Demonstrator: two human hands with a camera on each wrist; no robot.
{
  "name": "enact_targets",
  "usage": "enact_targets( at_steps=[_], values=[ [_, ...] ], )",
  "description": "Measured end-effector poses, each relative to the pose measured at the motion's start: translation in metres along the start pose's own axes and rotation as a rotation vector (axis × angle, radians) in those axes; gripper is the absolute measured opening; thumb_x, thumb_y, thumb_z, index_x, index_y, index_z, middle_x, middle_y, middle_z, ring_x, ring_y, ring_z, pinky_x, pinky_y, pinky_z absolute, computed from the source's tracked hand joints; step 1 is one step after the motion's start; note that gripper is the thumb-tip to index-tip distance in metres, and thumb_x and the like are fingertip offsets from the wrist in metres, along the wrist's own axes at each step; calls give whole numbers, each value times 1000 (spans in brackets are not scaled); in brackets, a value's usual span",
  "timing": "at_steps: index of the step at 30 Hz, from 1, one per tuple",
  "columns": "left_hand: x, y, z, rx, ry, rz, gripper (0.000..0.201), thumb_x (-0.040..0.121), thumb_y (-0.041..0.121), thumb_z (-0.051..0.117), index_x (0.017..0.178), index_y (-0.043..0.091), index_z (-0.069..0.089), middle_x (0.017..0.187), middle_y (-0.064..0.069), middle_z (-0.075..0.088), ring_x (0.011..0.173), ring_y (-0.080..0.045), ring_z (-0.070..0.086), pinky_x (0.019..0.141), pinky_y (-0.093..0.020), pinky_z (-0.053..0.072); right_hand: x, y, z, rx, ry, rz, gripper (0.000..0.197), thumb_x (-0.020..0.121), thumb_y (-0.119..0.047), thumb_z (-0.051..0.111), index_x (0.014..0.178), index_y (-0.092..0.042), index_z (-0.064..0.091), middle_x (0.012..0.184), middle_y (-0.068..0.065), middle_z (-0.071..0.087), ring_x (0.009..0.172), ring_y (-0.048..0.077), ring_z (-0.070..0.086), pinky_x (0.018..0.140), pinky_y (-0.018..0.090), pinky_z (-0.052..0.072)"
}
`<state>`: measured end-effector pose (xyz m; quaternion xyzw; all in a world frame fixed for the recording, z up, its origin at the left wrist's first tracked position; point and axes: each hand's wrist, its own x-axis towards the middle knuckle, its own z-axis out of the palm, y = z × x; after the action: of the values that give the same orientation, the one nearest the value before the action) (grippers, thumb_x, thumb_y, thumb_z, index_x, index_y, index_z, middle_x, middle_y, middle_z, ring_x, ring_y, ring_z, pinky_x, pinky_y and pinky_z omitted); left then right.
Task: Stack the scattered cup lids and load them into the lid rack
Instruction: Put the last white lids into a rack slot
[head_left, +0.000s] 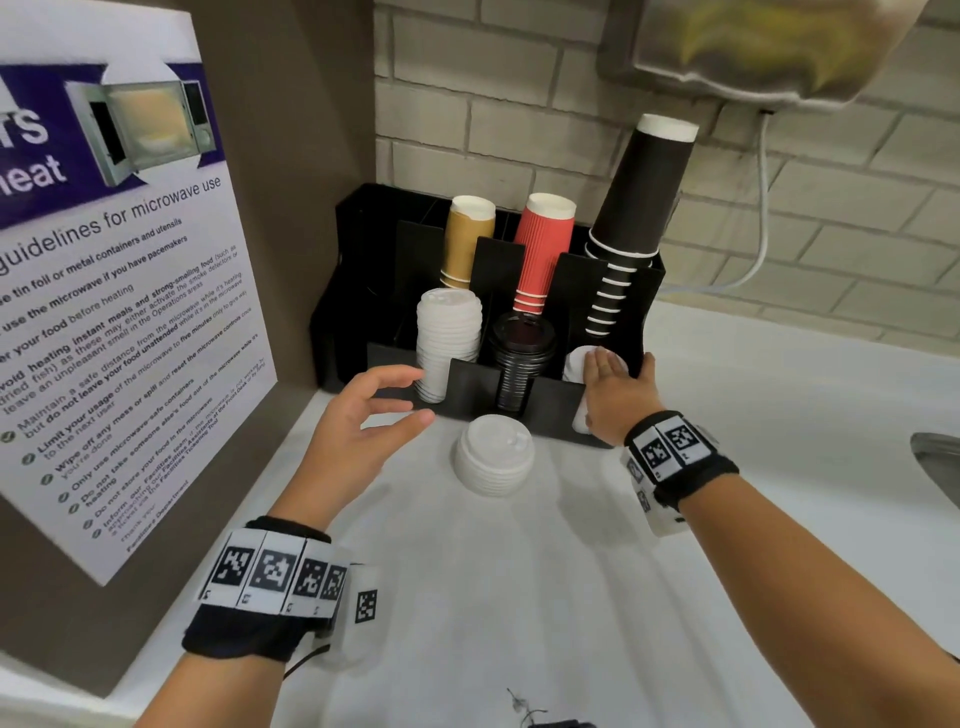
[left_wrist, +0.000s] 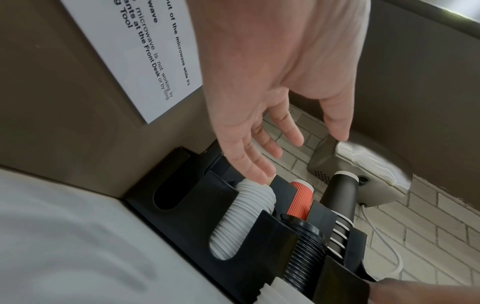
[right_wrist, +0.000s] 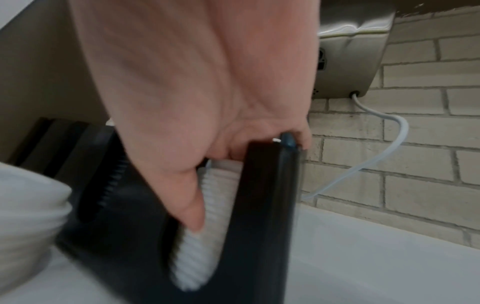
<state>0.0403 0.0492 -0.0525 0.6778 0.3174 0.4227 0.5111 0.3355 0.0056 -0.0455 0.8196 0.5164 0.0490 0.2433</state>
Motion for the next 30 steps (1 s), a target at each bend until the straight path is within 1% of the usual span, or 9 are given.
enact_targets(
  at_steps=[5,7,10,13,16,19,22,26,30],
  values=[
    [-1,1,-2,8,-1,8,30,87,14,70,111,30,63,116,12,62,91,4,63,72,1,40,-7,9,-26,213,-96,-26,92,91,-21,57,152,-5,-10,161,8,-9,149,23,-7,114,63,3],
    [0,2,-3,-7,6,13,29,87,12,69,110,29,63,113,9,64,87,3,63,73,-2,42,-14,5,-33,376,113,-65,86,90,-19,57,153,-10,-1,161,9,0,149,24,-5,114,60,7],
    [1,2,-2,-3,-18,6,28,88,12,69,109,30,64,108,8,65,85,1,63,75,-6,45,-29,-14,-34,594,441,-249,60,86,-13,56,144,-18,37,146,9,34,137,29,28,108,49,26],
    [0,-1,-2,-12,-15,-1,28,87,12,69,108,30,64,104,9,65,83,1,63,76,-9,46,-39,-44,-26,649,242,-420,48,89,-25,60,135,-20,48,133,8,44,123,30,40,103,42,36],
    [0,-5,-1,-19,-12,4,27,87,12,69,109,28,65,102,9,66,81,0,62,77,-10,45,-37,-63,-14,613,20,-419,72,84,-47,67,145,-28,34,136,9,39,125,31,37,104,46,38],
    [0,-8,-2,-22,-10,-2,26,87,13,69,109,29,65,100,11,66,80,0,62,76,-10,46,-30,-72,-6,632,-67,-385,90,75,-54,73,147,-31,25,133,11,39,123,31,41,102,44,41],
    [-1,-8,-3,-29,-6,-2,26,88,14,69,105,33,65,99,12,66,79,1,62,74,-9,46,-25,-77,-2,661,-82,-368,95,70,-51,78,145,-30,25,127,10,41,118,30,46,100,40,43],
    [-2,-8,-6,-29,-3,-3,26,88,15,68,104,35,65,100,10,66,79,1,62,74,-10,46,-23,-79,-1,681,-60,-341,91,67,-46,79,142,-31,29,123,8,42,116,30,46,100,45,42],
    [-2,-6,-2,-34,-8,-7,32,85,14,72,109,34,63,106,11,65,85,1,64,73,-10,46,-29,-69,-12,862,80,-308,85,66,-41,80,137,-32,35,124,5,45,116,27,46,101,45,39]
  ],
)
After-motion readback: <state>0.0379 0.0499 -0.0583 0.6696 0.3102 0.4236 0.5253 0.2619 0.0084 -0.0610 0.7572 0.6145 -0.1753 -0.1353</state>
